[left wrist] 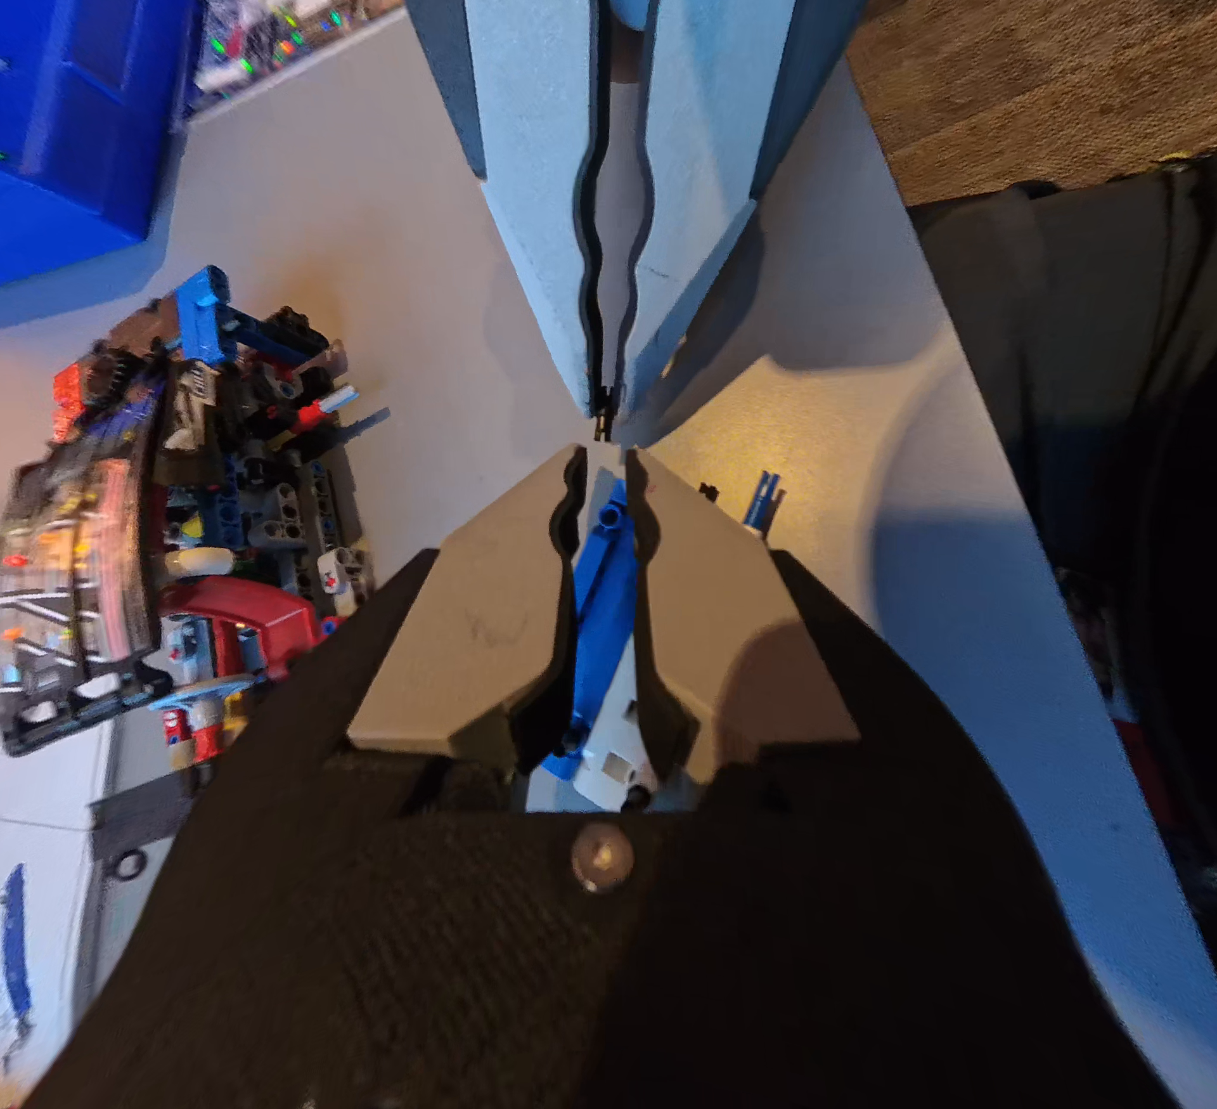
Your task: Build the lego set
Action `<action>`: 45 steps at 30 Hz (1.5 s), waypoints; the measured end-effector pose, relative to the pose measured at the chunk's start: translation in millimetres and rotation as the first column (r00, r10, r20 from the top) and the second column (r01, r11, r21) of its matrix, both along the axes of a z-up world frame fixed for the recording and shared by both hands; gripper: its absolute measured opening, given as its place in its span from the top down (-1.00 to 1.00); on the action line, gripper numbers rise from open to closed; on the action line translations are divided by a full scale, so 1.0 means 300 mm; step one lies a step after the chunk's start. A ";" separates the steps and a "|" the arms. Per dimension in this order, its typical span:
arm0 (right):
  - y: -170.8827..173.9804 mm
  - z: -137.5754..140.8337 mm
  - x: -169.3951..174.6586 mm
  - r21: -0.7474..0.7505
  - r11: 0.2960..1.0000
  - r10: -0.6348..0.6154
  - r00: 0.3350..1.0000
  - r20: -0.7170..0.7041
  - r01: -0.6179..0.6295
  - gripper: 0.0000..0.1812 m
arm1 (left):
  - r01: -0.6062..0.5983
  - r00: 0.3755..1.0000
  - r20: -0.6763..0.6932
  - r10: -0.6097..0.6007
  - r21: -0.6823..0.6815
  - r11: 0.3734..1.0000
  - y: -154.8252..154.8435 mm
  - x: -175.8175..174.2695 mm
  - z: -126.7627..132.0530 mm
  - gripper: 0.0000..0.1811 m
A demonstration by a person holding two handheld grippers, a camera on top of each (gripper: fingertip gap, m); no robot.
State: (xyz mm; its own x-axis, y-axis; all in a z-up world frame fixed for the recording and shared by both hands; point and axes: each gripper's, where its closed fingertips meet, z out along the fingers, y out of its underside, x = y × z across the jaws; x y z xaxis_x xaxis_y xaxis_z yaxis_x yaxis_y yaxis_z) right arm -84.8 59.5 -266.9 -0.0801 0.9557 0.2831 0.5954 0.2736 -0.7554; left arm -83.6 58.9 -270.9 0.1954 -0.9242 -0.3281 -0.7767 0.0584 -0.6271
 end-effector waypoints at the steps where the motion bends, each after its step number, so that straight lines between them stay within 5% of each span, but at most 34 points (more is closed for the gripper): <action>1: -0.002 -0.002 0.000 -0.002 1.000 0.003 1.000 0.004 -0.003 0.98 | 0.001 1.000 -0.015 -0.002 -0.042 0.999 -0.009 -0.004 -0.014 0.92; 4: -0.004 -0.005 0.000 -0.006 1.000 0.009 1.000 0.009 -0.009 0.98 | 0.000 1.000 0.003 0.001 -0.119 0.993 -0.020 -0.004 -0.022 0.92; 33: -0.007 -0.023 -0.007 -0.010 1.000 0.006 0.999 0.041 -0.005 0.98 | 0.007 0.998 -0.068 -0.003 0.051 0.999 0.000 0.000 -0.017 1.00; 45: -0.005 -0.051 -0.012 0.006 1.000 -0.004 0.996 0.093 0.003 0.98 | -0.014 0.995 -0.096 0.014 -0.003 1.000 -0.002 -0.004 -0.034 1.00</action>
